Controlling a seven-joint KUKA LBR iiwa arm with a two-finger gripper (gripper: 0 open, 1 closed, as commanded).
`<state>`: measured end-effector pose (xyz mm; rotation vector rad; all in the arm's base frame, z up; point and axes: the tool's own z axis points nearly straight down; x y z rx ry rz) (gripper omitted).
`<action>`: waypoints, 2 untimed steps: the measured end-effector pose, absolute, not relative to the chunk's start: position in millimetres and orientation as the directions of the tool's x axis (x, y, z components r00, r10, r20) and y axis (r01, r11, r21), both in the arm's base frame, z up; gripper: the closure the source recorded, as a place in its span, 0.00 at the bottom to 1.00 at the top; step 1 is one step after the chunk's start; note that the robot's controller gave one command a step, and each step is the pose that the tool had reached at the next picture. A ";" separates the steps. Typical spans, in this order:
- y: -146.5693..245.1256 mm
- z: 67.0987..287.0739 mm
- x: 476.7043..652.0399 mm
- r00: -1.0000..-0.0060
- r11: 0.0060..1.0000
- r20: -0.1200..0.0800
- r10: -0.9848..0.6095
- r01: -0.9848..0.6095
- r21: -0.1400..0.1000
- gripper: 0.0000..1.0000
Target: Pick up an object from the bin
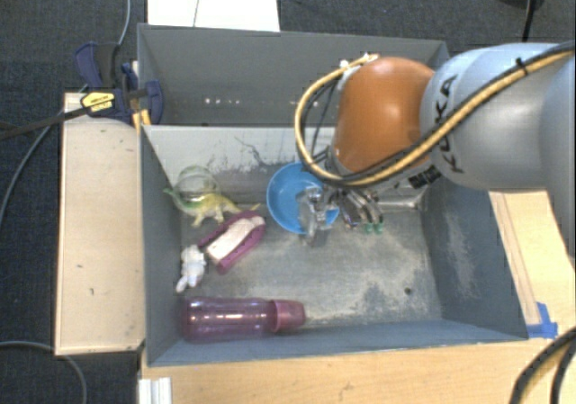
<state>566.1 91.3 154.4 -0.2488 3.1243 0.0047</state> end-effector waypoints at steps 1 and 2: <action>96.4 171.6 568.6 -0.986 0.986 -0.019 -0.164 -0.164 0.002 1.00; 100.2 200.1 577.4 -0.990 0.990 -0.008 -0.141 -0.141 0.003 1.00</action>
Offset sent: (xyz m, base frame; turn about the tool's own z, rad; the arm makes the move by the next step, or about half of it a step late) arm 0.0182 0.0114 0.0666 0.0365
